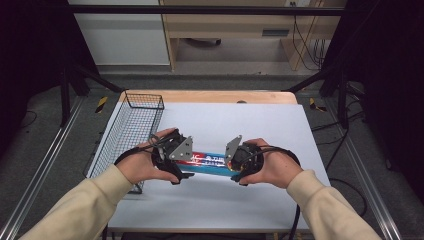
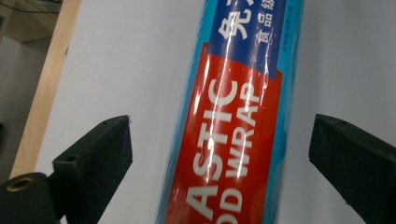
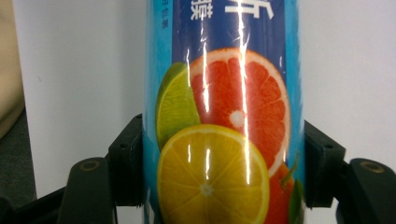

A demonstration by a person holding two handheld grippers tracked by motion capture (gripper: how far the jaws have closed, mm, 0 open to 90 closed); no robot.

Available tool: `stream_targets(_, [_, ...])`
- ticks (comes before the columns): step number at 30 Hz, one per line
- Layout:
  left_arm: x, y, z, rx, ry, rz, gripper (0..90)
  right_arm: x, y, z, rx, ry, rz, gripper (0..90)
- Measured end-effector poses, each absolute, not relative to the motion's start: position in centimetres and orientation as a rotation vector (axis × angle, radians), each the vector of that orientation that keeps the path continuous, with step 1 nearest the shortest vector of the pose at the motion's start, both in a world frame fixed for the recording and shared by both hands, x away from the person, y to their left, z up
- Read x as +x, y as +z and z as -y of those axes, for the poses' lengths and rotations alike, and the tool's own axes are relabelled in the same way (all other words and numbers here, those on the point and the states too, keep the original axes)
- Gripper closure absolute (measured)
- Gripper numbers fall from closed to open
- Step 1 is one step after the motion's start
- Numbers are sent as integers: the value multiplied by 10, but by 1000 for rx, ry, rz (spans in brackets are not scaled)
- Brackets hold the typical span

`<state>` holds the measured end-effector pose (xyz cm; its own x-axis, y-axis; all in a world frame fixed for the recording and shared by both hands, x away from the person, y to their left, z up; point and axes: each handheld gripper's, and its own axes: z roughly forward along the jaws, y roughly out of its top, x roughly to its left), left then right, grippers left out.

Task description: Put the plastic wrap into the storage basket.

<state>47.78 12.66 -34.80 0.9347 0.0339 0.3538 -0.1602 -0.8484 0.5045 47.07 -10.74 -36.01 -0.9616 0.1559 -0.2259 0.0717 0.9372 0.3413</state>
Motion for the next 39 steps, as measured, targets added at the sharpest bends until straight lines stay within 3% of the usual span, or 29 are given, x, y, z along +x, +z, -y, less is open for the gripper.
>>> stream_targets(11, [478,-354,-119,2586,430,118,72,466,-352,97,114,491,-2855,325])
stream_targets(24, [474,-355,-115,2646,421,162,247,466,-349,91,87,501,-2869,325])
stream_targets(39, [468,-353,-110,2673,442,177,314,465,-346,92,77,512,-2873,325])
